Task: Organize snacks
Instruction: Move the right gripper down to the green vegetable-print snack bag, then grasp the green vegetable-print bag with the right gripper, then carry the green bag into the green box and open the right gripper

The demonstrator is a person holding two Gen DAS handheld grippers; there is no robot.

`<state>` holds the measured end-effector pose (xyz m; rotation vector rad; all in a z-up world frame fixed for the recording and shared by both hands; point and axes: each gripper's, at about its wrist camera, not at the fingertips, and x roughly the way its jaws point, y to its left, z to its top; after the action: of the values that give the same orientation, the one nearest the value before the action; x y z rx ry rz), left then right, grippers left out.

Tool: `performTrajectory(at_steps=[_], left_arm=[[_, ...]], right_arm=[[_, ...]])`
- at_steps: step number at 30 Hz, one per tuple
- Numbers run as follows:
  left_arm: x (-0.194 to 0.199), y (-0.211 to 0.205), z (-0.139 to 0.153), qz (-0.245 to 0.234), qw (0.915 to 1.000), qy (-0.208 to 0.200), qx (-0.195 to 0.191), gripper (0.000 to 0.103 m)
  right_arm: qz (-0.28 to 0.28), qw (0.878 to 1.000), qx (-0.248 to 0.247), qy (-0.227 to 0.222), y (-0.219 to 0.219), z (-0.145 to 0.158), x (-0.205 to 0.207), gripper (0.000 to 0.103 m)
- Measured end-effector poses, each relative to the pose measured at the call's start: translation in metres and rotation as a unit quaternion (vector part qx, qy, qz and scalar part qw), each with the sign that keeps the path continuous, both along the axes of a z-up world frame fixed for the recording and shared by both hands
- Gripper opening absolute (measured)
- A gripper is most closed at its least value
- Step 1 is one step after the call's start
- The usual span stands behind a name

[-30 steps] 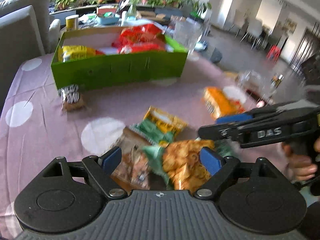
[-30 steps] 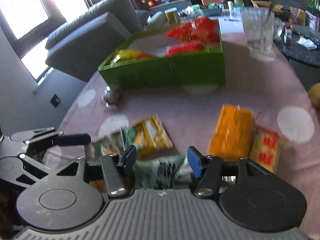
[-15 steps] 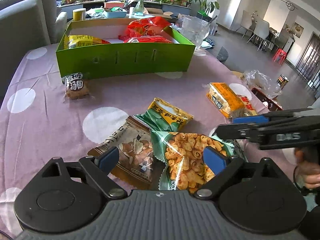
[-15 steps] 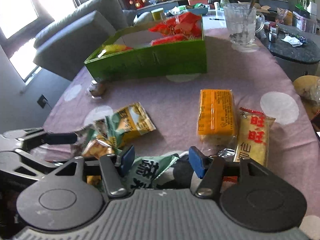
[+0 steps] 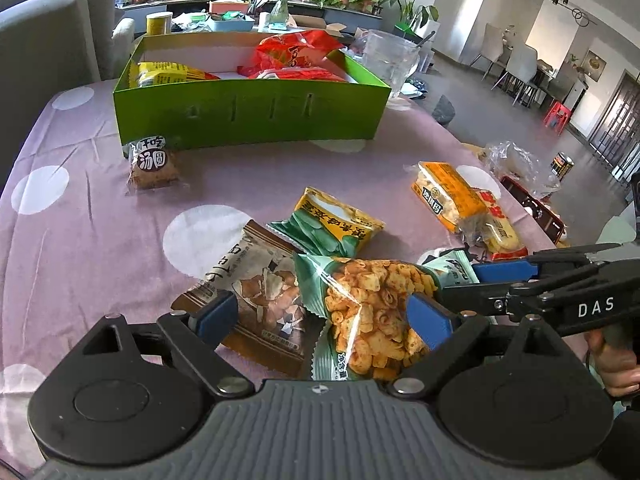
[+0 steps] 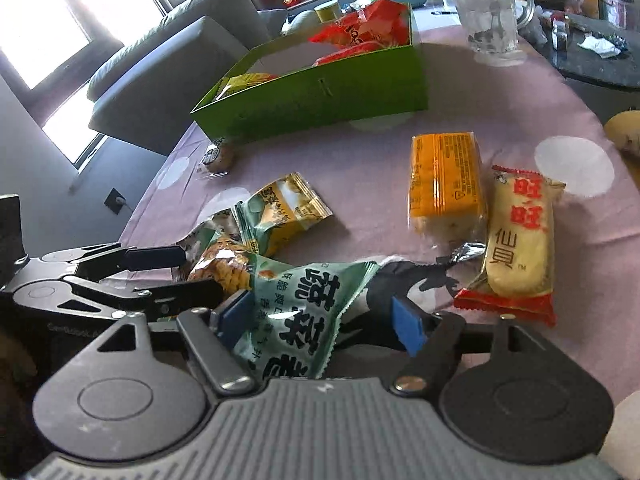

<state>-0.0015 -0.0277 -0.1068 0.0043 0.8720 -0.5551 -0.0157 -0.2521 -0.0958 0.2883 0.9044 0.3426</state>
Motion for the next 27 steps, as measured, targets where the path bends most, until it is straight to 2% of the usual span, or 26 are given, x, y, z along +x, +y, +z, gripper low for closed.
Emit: performTrajectory(at_steps=[9,13,17,27], left_arm=[[-0.007,0.002,0.001,-0.017,0.9995,0.021,-0.017,0.087],[-0.007,0.0,0.0,-0.038,0.9985,0.027,-0.029,0.078],[-0.009,-0.005,0.001,-0.063,0.9965,0.026,-0.048,0.065],[-0.012,-0.008,0.024,-0.063,0.9971,-0.011,-0.042,0.065]], right_arm=[[-0.019,1.0,0.001,0.005,-0.005,0.008,-0.005,0.069],[-0.013,0.998,0.041,0.035,-0.007,0.001,-0.006,0.062],[-0.012,0.997,0.062,0.039,-0.007,0.001,-0.004,0.048],[-0.001,0.998,0.066,0.016,0.004,0.016,0.003,0.046]])
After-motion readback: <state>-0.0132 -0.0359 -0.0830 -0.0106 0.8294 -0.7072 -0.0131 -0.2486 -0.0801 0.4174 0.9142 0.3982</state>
